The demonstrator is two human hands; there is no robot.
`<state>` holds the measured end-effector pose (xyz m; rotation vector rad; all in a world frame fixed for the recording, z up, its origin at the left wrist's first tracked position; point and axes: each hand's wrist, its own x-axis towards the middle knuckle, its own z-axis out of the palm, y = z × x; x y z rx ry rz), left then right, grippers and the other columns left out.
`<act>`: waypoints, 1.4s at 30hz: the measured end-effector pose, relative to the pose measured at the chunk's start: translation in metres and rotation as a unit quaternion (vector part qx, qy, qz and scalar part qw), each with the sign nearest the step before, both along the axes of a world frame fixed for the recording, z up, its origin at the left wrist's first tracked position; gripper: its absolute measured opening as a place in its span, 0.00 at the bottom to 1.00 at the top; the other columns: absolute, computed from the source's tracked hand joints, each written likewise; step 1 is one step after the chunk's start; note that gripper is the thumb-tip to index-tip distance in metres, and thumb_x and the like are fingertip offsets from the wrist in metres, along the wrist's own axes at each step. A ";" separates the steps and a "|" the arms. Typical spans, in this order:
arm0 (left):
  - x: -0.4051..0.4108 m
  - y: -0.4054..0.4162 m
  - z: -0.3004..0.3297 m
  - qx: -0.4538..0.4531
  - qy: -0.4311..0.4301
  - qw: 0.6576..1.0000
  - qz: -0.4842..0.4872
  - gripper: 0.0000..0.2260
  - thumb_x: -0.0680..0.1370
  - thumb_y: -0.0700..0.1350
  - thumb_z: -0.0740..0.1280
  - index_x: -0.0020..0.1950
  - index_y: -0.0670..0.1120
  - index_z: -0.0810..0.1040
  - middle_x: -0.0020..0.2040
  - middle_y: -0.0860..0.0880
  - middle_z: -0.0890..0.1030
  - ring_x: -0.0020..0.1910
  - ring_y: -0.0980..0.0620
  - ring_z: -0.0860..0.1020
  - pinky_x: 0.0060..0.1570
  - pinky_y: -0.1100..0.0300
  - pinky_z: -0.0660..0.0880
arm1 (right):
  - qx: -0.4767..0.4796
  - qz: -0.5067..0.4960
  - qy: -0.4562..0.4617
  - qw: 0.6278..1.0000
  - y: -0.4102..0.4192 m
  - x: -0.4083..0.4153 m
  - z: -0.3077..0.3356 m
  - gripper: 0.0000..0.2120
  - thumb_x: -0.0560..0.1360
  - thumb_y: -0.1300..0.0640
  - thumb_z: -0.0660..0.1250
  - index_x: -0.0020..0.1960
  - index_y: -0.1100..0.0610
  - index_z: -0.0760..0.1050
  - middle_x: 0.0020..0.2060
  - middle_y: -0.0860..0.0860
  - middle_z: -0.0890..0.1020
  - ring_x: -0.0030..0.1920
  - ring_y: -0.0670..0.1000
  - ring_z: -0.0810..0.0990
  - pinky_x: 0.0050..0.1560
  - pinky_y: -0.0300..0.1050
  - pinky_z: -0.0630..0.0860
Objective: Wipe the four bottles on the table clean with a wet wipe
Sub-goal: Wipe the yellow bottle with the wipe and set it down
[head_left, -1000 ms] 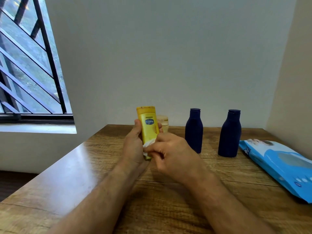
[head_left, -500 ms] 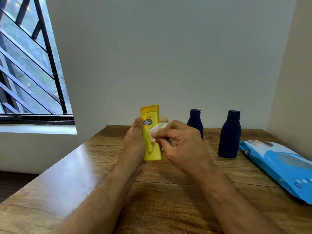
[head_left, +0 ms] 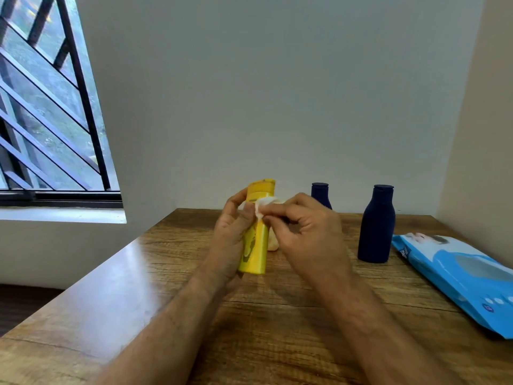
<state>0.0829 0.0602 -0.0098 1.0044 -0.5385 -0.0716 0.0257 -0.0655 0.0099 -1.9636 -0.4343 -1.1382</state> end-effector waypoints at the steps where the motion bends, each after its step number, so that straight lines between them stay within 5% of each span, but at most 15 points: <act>1: 0.002 0.002 0.001 -0.024 0.010 0.999 0.020 0.23 0.77 0.52 0.65 0.71 0.48 0.71 0.51 0.44 0.85 0.48 0.47 0.83 0.45 0.52 0.82 | -0.027 0.019 0.026 0.999 0.003 -0.001 -0.002 0.08 0.73 0.59 0.74 0.52 0.51 0.85 0.42 0.40 0.78 0.44 0.39 0.79 0.43 0.25 0.73; 4: 0.011 0.010 0.002 -0.065 0.033 0.991 0.108 0.29 0.75 0.55 0.67 0.73 0.44 0.69 0.44 0.46 0.80 0.39 0.50 0.80 0.37 0.55 0.79 | -0.098 0.058 0.079 0.990 0.014 -0.003 -0.007 0.07 0.72 0.57 0.75 0.49 0.49 0.86 0.41 0.41 0.80 0.42 0.43 0.79 0.42 0.30 0.76; 7: 0.016 0.013 -0.001 -0.061 0.046 0.986 0.151 0.25 0.79 0.54 0.65 0.73 0.45 0.70 0.43 0.46 0.80 0.35 0.53 0.80 0.33 0.58 0.78 | -0.072 0.092 0.120 0.986 0.013 -0.002 -0.005 0.06 0.71 0.57 0.76 0.47 0.48 0.86 0.40 0.42 0.82 0.42 0.44 0.80 0.42 0.36 0.79; 12: 0.005 0.008 0.001 -0.019 0.020 0.998 0.064 0.23 0.78 0.55 0.64 0.71 0.46 0.73 0.45 0.45 0.81 0.41 0.50 0.81 0.40 0.54 0.80 | 0.022 0.098 0.136 0.986 0.010 -0.005 0.000 0.07 0.72 0.59 0.75 0.48 0.51 0.86 0.41 0.43 0.81 0.43 0.41 0.80 0.41 0.30 0.76; 16: -0.005 0.002 0.000 0.075 -0.017 0.997 -0.001 0.22 0.78 0.59 0.64 0.61 0.42 0.78 0.38 0.43 0.77 0.31 0.51 0.74 0.27 0.60 0.73 | 0.120 0.060 0.054 0.989 0.005 -0.004 0.003 0.07 0.73 0.60 0.73 0.50 0.52 0.85 0.41 0.44 0.81 0.43 0.40 0.81 0.39 0.27 0.74; 19: -0.010 -0.001 0.001 0.065 -0.004 0.998 -0.026 0.22 0.76 0.60 0.66 0.55 0.42 0.82 0.45 0.38 0.76 0.36 0.47 0.76 0.32 0.57 0.74 | 0.120 0.059 0.046 0.990 0.005 -0.002 0.001 0.07 0.74 0.59 0.73 0.51 0.53 0.85 0.41 0.45 0.81 0.40 0.43 0.82 0.37 0.32 0.78; 22: -0.015 -0.001 0.004 0.026 0.037 0.998 -0.034 0.22 0.77 0.60 0.63 0.48 0.43 0.87 0.47 0.39 0.84 0.44 0.46 0.83 0.42 0.55 0.81 | 0.050 0.057 0.066 0.995 0.007 0.000 -0.005 0.07 0.73 0.58 0.74 0.51 0.51 0.85 0.43 0.43 0.81 0.44 0.44 0.81 0.43 0.40 0.81; 25: -0.008 0.001 0.003 -0.021 0.078 0.996 -0.036 0.24 0.75 0.61 0.61 0.40 0.44 0.87 0.39 0.42 0.83 0.38 0.47 0.83 0.39 0.55 0.82 | -0.117 0.048 0.088 0.988 0.012 0.001 -0.012 0.08 0.73 0.56 0.73 0.51 0.48 0.85 0.45 0.44 0.81 0.46 0.44 0.79 0.50 0.43 0.80; 31: 0.000 0.004 0.002 -0.032 0.119 0.992 -0.030 0.26 0.77 0.64 0.61 0.50 0.42 0.86 0.46 0.40 0.80 0.42 0.45 0.81 0.44 0.52 0.79 | -0.227 0.042 0.112 0.966 0.015 -0.004 -0.012 0.09 0.74 0.56 0.70 0.53 0.48 0.84 0.46 0.45 0.79 0.47 0.46 0.77 0.51 0.46 0.80; 35: -0.004 -0.001 0.001 -0.004 0.085 0.995 -0.052 0.25 0.78 0.58 0.58 0.50 0.41 0.87 0.48 0.40 0.84 0.45 0.46 0.84 0.46 0.54 0.82 | -0.151 -0.010 0.023 0.988 0.014 -0.001 -0.014 0.10 0.75 0.58 0.70 0.55 0.50 0.83 0.45 0.47 0.80 0.46 0.47 0.79 0.50 0.47 0.80; 42: -0.011 -0.008 -0.005 0.092 0.032 0.994 -0.042 0.21 0.78 0.56 0.59 0.45 0.45 0.87 0.39 0.43 0.83 0.37 0.49 0.81 0.37 0.57 0.78 | -0.006 -0.113 -0.069 0.991 0.004 0.000 -0.004 0.09 0.75 0.61 0.71 0.54 0.56 0.84 0.43 0.48 0.80 0.42 0.43 0.79 0.46 0.32 0.78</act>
